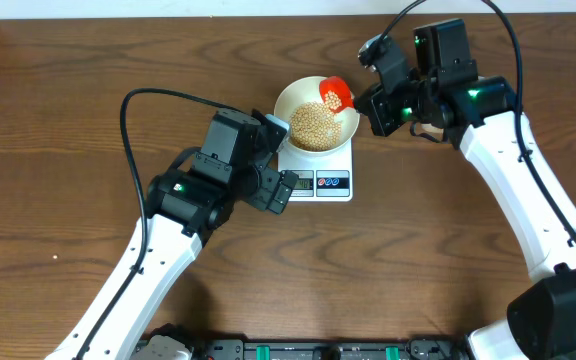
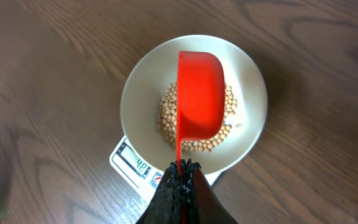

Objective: Scoop item into bowl and weigh 50g on scale

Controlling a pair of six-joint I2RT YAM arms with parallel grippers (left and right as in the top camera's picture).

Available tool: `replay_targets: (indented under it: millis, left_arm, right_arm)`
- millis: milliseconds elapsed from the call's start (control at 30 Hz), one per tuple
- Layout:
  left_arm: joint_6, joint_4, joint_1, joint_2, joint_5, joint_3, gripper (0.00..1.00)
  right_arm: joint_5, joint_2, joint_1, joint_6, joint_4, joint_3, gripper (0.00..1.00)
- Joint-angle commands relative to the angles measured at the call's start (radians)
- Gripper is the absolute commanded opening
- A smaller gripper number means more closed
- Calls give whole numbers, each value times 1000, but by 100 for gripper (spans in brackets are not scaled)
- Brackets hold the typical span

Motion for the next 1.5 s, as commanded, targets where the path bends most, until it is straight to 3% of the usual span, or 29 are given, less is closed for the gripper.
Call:
replay_targets:
  millis: [0, 1467]
  left_arm:
    - [10, -2, 3, -2, 5, -4, 97]
    - [10, -2, 3, -2, 5, -4, 97]
  right_arm:
    - [-16, 4, 23, -42, 4, 12, 1]
    - [-32, 4, 20, 14, 11, 12, 1]
